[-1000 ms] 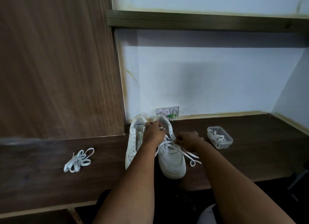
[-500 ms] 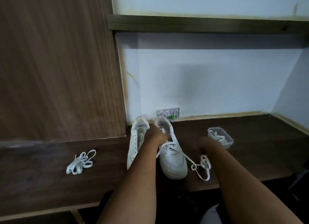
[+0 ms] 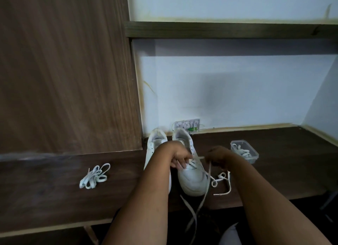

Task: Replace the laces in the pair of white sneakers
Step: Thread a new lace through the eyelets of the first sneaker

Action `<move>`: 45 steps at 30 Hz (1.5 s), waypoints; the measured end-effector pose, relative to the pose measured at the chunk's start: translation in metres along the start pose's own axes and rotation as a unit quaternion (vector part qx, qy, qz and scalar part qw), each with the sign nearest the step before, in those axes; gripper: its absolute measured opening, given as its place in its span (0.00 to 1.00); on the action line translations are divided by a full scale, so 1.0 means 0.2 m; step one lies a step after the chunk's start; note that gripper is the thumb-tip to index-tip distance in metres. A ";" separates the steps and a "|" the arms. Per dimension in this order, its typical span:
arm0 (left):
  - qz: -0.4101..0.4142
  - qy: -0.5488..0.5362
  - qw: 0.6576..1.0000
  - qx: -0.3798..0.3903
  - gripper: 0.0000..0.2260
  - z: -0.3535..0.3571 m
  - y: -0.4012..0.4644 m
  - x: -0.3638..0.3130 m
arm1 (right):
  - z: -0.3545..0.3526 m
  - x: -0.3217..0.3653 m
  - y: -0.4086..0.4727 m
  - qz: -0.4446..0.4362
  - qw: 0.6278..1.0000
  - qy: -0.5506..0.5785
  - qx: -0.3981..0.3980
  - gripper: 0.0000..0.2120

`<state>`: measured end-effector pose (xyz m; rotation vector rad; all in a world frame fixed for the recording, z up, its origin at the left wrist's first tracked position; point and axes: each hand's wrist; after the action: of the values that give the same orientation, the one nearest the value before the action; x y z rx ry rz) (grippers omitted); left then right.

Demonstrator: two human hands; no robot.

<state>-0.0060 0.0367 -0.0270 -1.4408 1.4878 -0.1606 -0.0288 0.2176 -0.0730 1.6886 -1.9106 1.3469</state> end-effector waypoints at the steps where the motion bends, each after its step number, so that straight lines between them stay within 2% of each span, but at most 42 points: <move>1: -0.008 -0.016 0.999 -0.048 0.14 -0.01 0.02 0.02 | -0.05 -0.03 0.03 0.003 0.994 0.058 -0.094 0.05; 2: -0.008 -0.024 0.996 -0.091 0.14 -0.02 0.05 0.05 | -0.09 -0.05 0.05 0.000 0.970 0.170 -0.176 0.06; 4: -0.001 -0.049 0.990 -0.133 0.13 0.00 0.11 0.08 | -0.17 -0.09 0.05 -0.017 0.867 0.408 -0.286 0.13; 5: -0.003 -0.069 0.988 -0.137 0.12 0.01 0.14 0.09 | -0.20 -0.11 0.05 -0.040 0.830 0.465 -0.306 0.14; 6: -0.004 -0.095 0.986 -0.134 0.12 0.03 0.15 0.09 | -0.20 -0.11 0.04 -0.071 0.823 0.471 -0.309 0.15; 8: 0.001 -0.132 0.983 -0.130 0.09 0.05 0.18 0.08 | -0.17 -0.09 0.04 -0.144 0.861 0.398 -0.280 0.17; 10: 0.014 -0.152 0.980 -0.129 0.06 0.05 0.18 0.07 | -0.10 -0.07 0.06 -0.186 0.914 0.276 -0.232 0.17; 12: 0.017 -0.183 0.974 -0.131 0.04 0.05 0.17 0.06 | -0.04 -0.05 0.06 -0.213 0.950 0.124 -0.191 0.13; 15: 0.001 -0.264 0.957 -0.121 0.06 0.02 0.13 0.08 | 0.05 0.03 0.06 -0.237 0.963 -0.055 -0.120 0.07; 17: 0.033 -0.342 0.936 -0.080 0.07 -0.03 0.06 0.08 | 0.10 0.08 0.05 -0.233 0.958 -0.141 -0.094 0.07; 19: 0.114 -0.428 0.896 -0.033 0.07 -0.08 -0.04 0.07 | 0.13 0.11 0.06 -0.224 0.950 -0.200 -0.079 0.09; 20: 0.166 -0.478 0.862 -0.035 0.07 -0.12 -0.10 0.07 | 0.14 0.12 0.06 -0.224 0.947 -0.218 -0.078 0.10; 22: 0.270 -0.581 0.762 -0.097 0.08 -0.20 -0.21 0.07 | 0.15 0.11 0.04 -0.218 0.949 -0.218 -0.071 0.10; 23: 0.323 -0.619 0.700 -0.149 0.08 -0.25 -0.27 0.08 | 0.15 0.11 0.03 -0.216 0.951 -0.213 -0.067 0.10; 24: 0.362 -0.630 0.656 -0.203 0.08 -0.29 -0.32 0.10 | 0.15 0.11 0.03 -0.214 0.951 -0.213 -0.065 0.10; 25: 0.374 -0.613 0.648 -0.253 0.11 -0.32 -0.38 0.12 | 0.14 0.11 0.03 -0.211 0.951 -0.219 -0.062 0.10; 26: 0.360 -0.576 0.671 -0.297 0.15 -0.35 -0.42 0.13 | 0.14 0.12 0.02 -0.209 0.950 -0.228 -0.053 0.11; 28: 0.276 -0.466 0.768 -0.341 0.16 -0.37 -0.44 0.18 | 0.15 0.13 0.02 -0.198 0.944 -0.263 -0.021 0.12; 31: 0.108 -0.246 0.916 -0.297 0.15 -0.37 -0.30 0.23 | 0.18 0.15 0.01 -0.178 0.936 -0.305 0.006 0.13; 32: 0.060 -0.157 0.949 -0.268 0.14 -0.35 -0.25 0.23 | 0.18 0.15 0.01 -0.178 0.936 -0.304 0.005 0.13; 33: 0.025 -0.073 0.966 -0.246 0.10 -0.32 -0.19 0.22 | 0.19 0.16 0.01 -0.178 0.936 -0.302 0.002 0.11; 34: 0.000 -0.017 0.972 -0.234 0.06 -0.27 -0.16 0.19 | 0.19 0.16 0.02 -0.178 0.937 -0.300 0.002 0.09; 35: -0.016 0.018 0.970 -0.240 0.07 -0.24 -0.12 0.17 | 0.19 0.15 0.03 -0.178 0.938 -0.298 0.006 0.06; 37: -0.040 0.050 0.956 -0.285 0.14 -0.20 -0.06 0.11 | 0.18 0.15 0.03 -0.179 0.941 -0.287 0.011 0.05; 39: -0.041 0.053 0.941 -0.331 0.15 -0.16 -0.03 0.05 | 0.17 0.13 0.03 -0.173 0.946 -0.275 0.017 0.03; 41: -0.040 0.036 0.929 -0.366 0.15 -0.11 0.02 0.01 | 0.16 0.12 0.04 -0.165 0.950 -0.264 0.017 0.10; 43: -0.035 0.047 0.922 -0.382 0.16 -0.04 0.08 -0.01 | 0.17 0.11 0.04 -0.162 0.950 -0.266 0.004 0.11; 45: -0.042 0.068 0.928 -0.365 0.18 0.02 0.12 -0.01 | 0.18 0.11 0.03 -0.157 0.941 -0.298 -0.019 0.13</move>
<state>-0.0207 0.0476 -0.0443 -2.1173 1.6876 0.2827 -0.0276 0.1751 -0.0807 2.4527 -1.7932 0.7191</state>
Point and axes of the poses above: each hand's wrist, its own y-axis towards the middle knuckle, its own z-axis out of the palm, x = y × z, and after that the axes turned 9 degrees about x, right-handed
